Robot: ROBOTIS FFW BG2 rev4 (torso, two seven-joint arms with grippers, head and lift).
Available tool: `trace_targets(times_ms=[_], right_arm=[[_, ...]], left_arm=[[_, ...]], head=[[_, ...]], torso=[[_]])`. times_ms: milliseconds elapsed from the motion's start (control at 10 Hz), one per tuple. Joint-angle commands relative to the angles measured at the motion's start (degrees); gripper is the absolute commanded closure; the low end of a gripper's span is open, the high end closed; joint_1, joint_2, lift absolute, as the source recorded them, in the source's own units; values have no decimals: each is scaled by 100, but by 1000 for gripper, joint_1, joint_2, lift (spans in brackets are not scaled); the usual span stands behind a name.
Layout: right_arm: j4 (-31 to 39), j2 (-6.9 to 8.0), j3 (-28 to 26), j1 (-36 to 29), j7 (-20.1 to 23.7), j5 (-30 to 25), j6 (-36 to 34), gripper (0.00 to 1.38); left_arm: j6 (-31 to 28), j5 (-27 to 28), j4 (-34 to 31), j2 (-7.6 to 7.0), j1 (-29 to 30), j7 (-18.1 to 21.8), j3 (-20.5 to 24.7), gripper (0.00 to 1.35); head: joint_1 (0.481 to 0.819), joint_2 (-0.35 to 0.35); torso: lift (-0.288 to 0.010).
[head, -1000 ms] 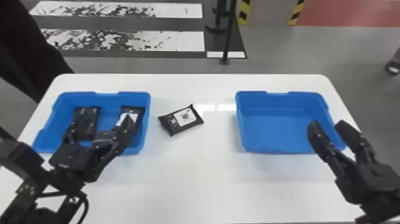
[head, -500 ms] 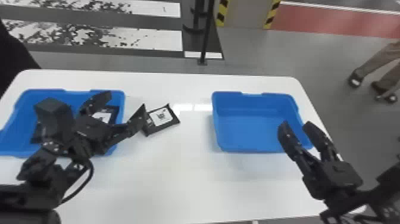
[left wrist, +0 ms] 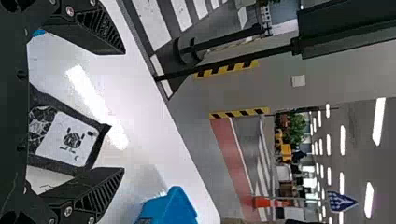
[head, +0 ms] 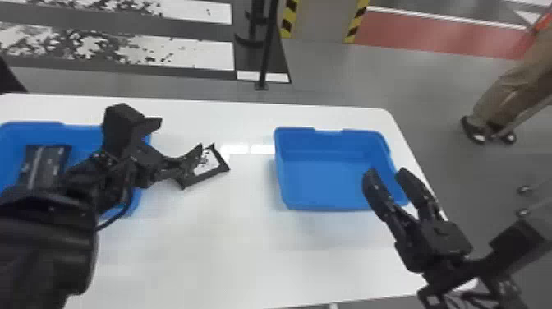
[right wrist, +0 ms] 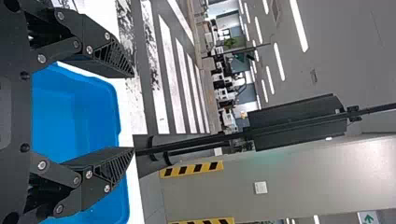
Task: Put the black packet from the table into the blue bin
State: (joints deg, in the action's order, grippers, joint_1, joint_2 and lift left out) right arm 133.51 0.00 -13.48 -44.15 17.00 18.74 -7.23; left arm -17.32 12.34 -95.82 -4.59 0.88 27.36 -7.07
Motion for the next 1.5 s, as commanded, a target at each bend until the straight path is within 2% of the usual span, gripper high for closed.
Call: trace_targets(times_ms=[0, 200, 400, 600, 900, 1000, 1100, 1200, 1400], right_arm=[[-13, 5, 0, 42, 5, 0, -8, 510], [-13, 5, 0, 56, 5, 0, -8, 510], [-27, 5, 0, 42, 5, 12, -8, 510], [-27, 5, 0, 56, 5, 23, -8, 510], [-27, 5, 0, 56, 5, 46, -8, 510], [-27, 5, 0, 56, 5, 46, -8, 510], [-27, 5, 0, 56, 5, 57, -8, 510], [-41, 5, 0, 42, 5, 57, -8, 510], [-41, 5, 0, 42, 5, 57, -8, 510]], left_arm=[[-180, 343, 463, 11, -398, -3, -196, 140], [-349, 583, 983, -7, -806, 41, -596, 139], [-574, 571, 1574, -24, -1227, 164, -1030, 136], [-715, 571, 2150, -7, -1565, 279, -1179, 139], [-1066, 640, 2474, -16, -1762, 322, -1190, 163], [-1179, 651, 2572, -16, -1790, 384, -1202, 275], [-1094, 651, 2572, -16, -1776, 402, -1190, 736], [-883, 640, 2572, -7, -1762, 393, -1144, 1046], [-785, 548, 2572, -7, -1734, 454, -1156, 1093]], head=[[695, -190], [695, -195], [695, -223], [695, -242], [695, -236], [695, -228], [695, -223], [695, -222], [695, -225]], torso=[[-110], [-110], [-110], [-110], [-110], [-110], [-110], [-110], [-110]])
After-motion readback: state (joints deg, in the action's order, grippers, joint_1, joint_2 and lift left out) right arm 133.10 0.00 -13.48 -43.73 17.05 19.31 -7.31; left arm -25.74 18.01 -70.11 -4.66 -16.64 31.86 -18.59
